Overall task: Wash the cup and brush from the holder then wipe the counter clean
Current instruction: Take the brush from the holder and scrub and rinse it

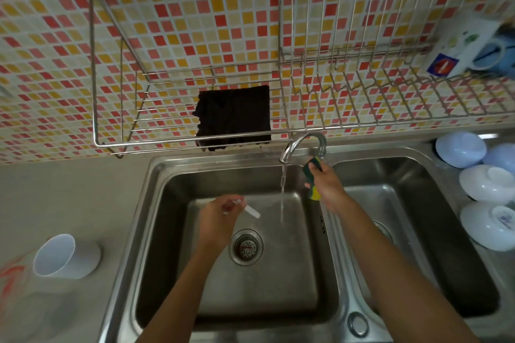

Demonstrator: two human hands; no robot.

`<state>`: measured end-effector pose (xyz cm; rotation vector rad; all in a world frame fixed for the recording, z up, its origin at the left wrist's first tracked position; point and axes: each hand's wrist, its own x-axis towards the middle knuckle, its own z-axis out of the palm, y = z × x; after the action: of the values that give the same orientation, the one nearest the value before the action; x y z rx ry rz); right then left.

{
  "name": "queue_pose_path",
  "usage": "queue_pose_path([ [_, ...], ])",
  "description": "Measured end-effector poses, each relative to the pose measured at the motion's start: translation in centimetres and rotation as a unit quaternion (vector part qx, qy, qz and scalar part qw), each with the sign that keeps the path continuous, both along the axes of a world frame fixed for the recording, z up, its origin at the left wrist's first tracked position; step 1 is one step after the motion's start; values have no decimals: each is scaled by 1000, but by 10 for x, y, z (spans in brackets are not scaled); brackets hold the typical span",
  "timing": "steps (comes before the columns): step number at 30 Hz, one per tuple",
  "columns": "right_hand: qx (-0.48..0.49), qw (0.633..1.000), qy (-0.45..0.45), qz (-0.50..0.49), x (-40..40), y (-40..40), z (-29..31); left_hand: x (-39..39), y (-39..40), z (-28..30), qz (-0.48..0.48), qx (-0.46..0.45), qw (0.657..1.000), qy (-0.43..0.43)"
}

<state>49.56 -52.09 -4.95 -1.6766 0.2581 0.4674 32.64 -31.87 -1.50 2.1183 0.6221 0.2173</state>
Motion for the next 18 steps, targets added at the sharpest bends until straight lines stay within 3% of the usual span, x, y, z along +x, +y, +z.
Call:
queue_pose_path([
  [5, 32, 998, -43, -44, 3, -12, -4, -8, 1, 5, 12, 31, 999, -25],
  [9, -59, 982, -172, -54, -39, 3, -17, -28, -1, 8, 29, 133, 985, -102],
  [11, -125, 963, -236, 20, -71, 14, -29, -36, -4, -7, 3, 161, 983, -88],
  [14, -247, 930, -163, 217, -107, 29, -56, -50, -1, -45, -63, 131, 989, 39],
  [16, -273, 927, -130, 220, -121, 34, -66, -54, 1, -57, -50, 123, 989, 71],
  [18, -288, 926, -146, 197, -126, 35, -67, -52, 1, -59, -21, 152, 987, 46],
])
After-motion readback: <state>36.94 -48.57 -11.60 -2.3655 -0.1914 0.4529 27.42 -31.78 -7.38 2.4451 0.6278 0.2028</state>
